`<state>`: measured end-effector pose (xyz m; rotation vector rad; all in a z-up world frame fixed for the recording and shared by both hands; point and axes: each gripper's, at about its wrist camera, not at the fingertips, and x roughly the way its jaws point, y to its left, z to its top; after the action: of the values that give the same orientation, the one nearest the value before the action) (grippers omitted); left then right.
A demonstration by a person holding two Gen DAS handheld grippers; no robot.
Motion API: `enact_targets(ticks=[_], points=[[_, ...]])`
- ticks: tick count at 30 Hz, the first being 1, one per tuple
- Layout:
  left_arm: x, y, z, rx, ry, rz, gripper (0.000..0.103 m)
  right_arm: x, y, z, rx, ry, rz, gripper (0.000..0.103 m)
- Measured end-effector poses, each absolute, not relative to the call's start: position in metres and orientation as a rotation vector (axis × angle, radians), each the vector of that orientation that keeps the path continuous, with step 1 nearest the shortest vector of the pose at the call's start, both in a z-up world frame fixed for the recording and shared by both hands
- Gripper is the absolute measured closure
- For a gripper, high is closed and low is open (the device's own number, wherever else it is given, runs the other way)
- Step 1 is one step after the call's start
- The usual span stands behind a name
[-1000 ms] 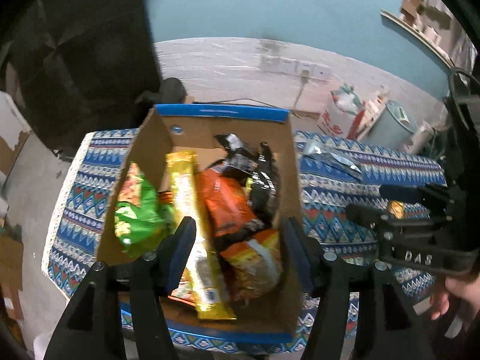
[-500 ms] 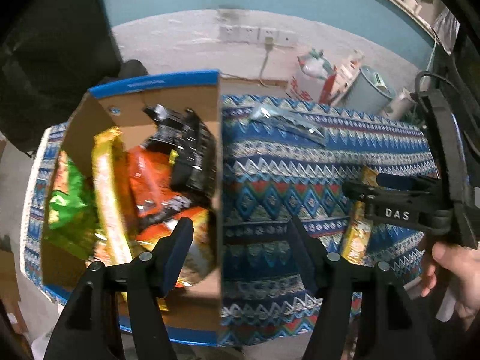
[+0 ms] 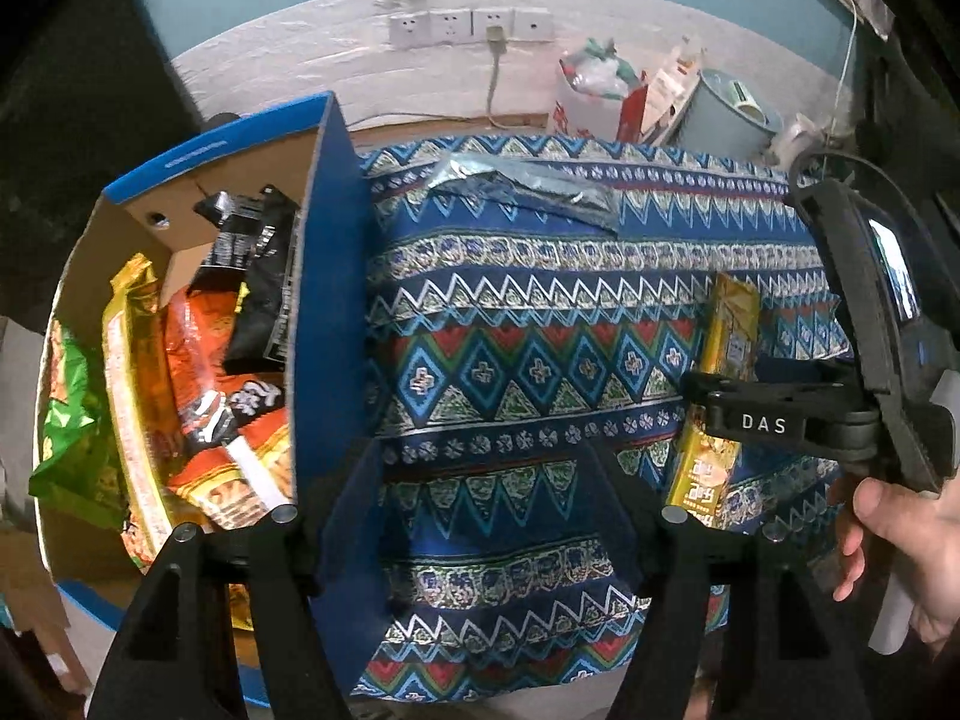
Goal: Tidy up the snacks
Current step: 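Move both tools back over the remaining snacks on the cloth, then grasp the yellow wafer bar with the right tool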
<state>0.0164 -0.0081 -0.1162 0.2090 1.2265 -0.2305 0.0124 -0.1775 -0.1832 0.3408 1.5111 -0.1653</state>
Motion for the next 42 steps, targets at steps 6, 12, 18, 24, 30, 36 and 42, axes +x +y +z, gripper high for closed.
enact_targets(ticks=[6, 12, 18, 24, 30, 36, 42], points=[[0.020, -0.016, -0.125, 0.221, 1.245, -0.235, 0.033, 0.010, -0.175, -0.200, 0.367, 1.538, -0.168, 0.028], [0.028, -0.027, -0.130, 0.222, 1.252, -0.230, 0.033, 0.009, -0.181, -0.205, 0.304, 1.515, -0.097, 0.051], [0.036, -0.041, -0.137, 0.237, 1.267, -0.225, 0.033, 0.004, -0.200, -0.202, 0.218, 1.482, -0.092, 0.073], [0.041, -0.052, -0.141, 0.243, 1.275, -0.227, 0.033, 0.000, -0.230, -0.203, 0.170, 1.459, -0.115, 0.074], [0.052, -0.062, -0.146, 0.224, 1.284, -0.210, 0.026, 0.014, -0.253, -0.191, 0.094, 1.420, -0.131, 0.074], [0.083, -0.065, -0.157, 0.151, 1.315, -0.158, 0.026, 0.035, -0.268, -0.188, 0.033, 1.404, -0.106, 0.074], [0.116, -0.061, -0.164, 0.040, 1.358, -0.113, 0.025, 0.045, -0.291, -0.206, 0.029, 1.437, -0.076, 0.074]])
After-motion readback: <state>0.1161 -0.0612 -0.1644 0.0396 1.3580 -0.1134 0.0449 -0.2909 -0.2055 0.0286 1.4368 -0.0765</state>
